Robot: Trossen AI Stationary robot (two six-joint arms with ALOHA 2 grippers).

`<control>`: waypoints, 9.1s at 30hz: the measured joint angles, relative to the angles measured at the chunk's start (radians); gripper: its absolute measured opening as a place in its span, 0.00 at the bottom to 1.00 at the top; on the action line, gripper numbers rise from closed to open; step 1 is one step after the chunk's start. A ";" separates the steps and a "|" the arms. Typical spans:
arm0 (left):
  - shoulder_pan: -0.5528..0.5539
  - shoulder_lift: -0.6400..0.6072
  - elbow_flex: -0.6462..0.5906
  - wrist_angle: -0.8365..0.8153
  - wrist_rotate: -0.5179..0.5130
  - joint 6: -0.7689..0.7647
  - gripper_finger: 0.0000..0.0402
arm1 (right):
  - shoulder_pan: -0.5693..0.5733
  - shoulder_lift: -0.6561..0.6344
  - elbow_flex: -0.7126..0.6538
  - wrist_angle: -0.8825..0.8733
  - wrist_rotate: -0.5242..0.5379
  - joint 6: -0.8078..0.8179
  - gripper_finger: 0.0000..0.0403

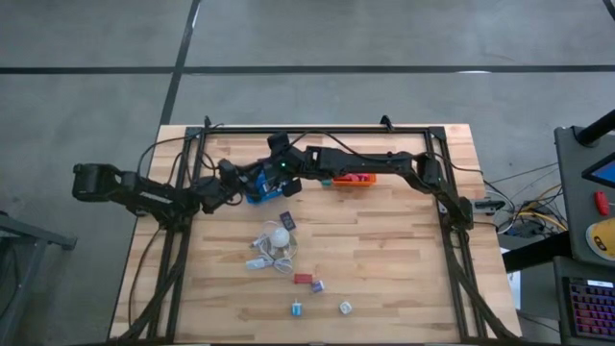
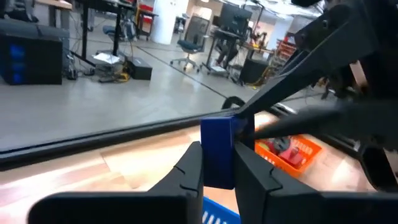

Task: Pick & Place Office items
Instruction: Put the top blue timer into the blue bin, then put the red charger adapter into the orange bin

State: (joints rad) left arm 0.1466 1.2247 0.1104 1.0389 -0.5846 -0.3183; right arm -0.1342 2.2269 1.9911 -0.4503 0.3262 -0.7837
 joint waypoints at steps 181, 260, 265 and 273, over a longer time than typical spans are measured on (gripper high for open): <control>-0.543 -0.133 0.096 -0.507 -0.269 0.259 0.49 | 0.456 -0.148 -0.646 0.390 -0.390 0.945 0.66; -0.555 -0.133 0.067 -0.470 -0.265 0.259 0.49 | 0.252 -0.814 -1.203 0.633 -0.140 0.627 0.26; -0.555 -0.133 0.066 -0.471 -0.265 0.262 0.49 | 0.060 -0.914 -1.305 0.656 -0.265 0.602 0.26; -0.555 -0.133 0.065 -0.470 -0.266 0.282 0.49 | -0.270 -0.962 -1.400 0.674 -0.384 0.596 0.26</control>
State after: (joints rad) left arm -0.4087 1.0920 0.1753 0.5690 -0.8506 -0.0362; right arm -0.4041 1.2653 0.5913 0.2241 -0.0579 -0.1881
